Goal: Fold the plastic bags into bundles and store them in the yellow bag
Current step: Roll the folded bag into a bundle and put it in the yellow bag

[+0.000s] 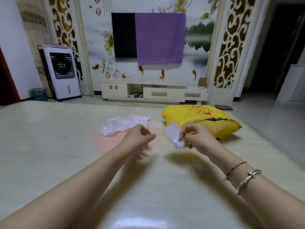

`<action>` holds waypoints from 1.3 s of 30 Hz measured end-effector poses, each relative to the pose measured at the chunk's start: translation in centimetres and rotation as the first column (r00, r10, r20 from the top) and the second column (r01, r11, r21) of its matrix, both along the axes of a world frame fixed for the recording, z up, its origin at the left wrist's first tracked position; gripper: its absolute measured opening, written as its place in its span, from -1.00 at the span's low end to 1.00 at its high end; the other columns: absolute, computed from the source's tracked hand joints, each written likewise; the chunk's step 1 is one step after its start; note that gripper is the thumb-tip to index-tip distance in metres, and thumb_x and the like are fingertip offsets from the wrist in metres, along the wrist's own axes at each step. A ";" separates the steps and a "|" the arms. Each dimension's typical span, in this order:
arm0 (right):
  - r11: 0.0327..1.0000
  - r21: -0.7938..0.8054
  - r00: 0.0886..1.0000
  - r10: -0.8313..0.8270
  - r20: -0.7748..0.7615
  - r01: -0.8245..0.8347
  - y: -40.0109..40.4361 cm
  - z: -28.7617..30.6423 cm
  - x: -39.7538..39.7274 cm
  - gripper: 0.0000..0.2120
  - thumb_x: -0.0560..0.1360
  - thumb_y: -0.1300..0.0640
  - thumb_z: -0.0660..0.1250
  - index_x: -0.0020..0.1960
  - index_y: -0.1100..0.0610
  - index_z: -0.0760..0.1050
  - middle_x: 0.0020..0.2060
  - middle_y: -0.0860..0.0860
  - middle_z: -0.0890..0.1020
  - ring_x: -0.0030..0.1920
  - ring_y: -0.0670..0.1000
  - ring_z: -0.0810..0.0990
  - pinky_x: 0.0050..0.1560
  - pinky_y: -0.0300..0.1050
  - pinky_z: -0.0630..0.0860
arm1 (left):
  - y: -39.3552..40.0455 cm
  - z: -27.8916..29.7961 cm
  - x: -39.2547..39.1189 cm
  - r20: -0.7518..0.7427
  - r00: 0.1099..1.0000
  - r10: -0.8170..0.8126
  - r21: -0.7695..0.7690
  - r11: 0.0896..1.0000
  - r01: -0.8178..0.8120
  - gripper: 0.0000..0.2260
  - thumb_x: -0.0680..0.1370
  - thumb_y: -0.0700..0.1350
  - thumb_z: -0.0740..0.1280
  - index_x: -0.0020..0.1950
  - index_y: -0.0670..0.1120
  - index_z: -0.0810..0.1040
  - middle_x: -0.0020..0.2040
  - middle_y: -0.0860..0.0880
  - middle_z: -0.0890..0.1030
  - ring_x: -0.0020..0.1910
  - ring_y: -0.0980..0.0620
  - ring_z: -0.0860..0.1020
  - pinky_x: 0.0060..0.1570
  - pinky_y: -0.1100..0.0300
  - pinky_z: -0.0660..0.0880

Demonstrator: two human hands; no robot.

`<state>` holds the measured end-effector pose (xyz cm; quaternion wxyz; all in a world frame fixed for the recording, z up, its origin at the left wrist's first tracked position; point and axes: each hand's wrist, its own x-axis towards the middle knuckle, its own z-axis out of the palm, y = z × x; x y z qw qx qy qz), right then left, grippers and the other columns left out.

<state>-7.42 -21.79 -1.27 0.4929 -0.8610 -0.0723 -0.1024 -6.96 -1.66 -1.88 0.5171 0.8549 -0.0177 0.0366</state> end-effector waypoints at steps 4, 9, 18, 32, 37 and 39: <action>0.981 0.116 0.987 -0.158 0.020 0.155 -5.9 -1.0 -0.6 -0.64 0.46 0.46 0.16 -0.26 0.13 0.61 -0.22 0.09 0.66 -0.28 0.04 0.58 -0.22 -0.17 0.57 | -5.2 -1.5 1.5 0.087 0.995 -0.058 0.080 0.995 0.051 -0.66 0.43 0.12 0.46 -0.07 -0.10 0.48 -0.20 -0.02 0.60 -0.23 0.00 0.61 -0.21 0.09 0.56; 0.992 0.126 0.998 -0.007 0.061 -0.001 -7.9 -1.2 0.6 -0.70 0.54 0.41 0.20 0.02 0.12 0.63 -0.09 -0.01 0.69 -0.21 -0.24 0.61 -0.20 -0.42 0.50 | -8.9 -2.8 3.6 0.254 0.967 -0.032 0.068 0.998 0.016 -0.81 0.50 0.00 0.38 -0.16 -0.07 0.45 -0.21 0.01 0.55 -0.18 0.00 0.51 -0.11 0.08 0.45; 0.972 -0.212 0.992 0.088 -0.087 -0.105 -2.8 -2.9 7.1 -0.72 0.54 0.34 0.13 0.15 0.18 0.53 0.13 0.14 0.59 0.16 0.11 0.53 0.18 -0.11 0.43 | -8.8 -4.6 4.8 0.400 0.913 -0.083 0.019 0.996 0.082 -0.89 0.45 -0.13 0.24 -0.16 -0.18 0.45 -0.27 -0.10 0.54 -0.21 -0.10 0.49 -0.15 0.05 0.44; 0.896 -0.435 0.996 0.070 -0.063 -0.090 -5.1 -0.8 1.1 -0.39 0.43 0.46 0.09 0.39 0.06 0.42 0.34 0.05 0.41 0.39 0.03 0.35 0.36 -0.16 0.27 | -8.5 -3.3 3.6 0.157 0.977 -0.146 0.059 0.989 0.138 -0.77 0.44 -0.08 0.47 -0.20 0.00 0.41 -0.25 0.08 0.53 -0.19 0.04 0.51 -0.23 0.25 0.40; 0.934 -0.354 0.998 0.057 0.021 -0.046 -4.0 1.1 -1.8 -0.50 0.43 0.45 0.08 0.17 0.07 0.58 0.12 -0.05 0.58 0.10 -0.09 0.51 0.10 -0.23 0.40 | -6.3 -0.4 0.9 0.039 0.975 -0.220 0.042 0.975 0.218 -0.87 0.51 -0.19 0.36 -0.20 -0.09 0.45 -0.25 -0.03 0.47 -0.31 0.12 0.39 -0.39 0.36 0.33; 0.938 -0.343 0.996 0.069 0.052 -0.047 -2.4 1.2 -1.6 -0.53 0.44 0.42 0.09 0.07 -0.02 0.58 0.07 -0.05 0.63 0.00 -0.13 0.53 0.03 -0.23 0.43 | -4.3 0.0 0.1 0.046 0.975 -0.216 0.046 0.976 0.213 -0.93 0.53 -0.21 0.32 -0.15 -0.11 0.49 -0.20 -0.04 0.50 -0.29 0.12 0.42 -0.40 0.42 0.36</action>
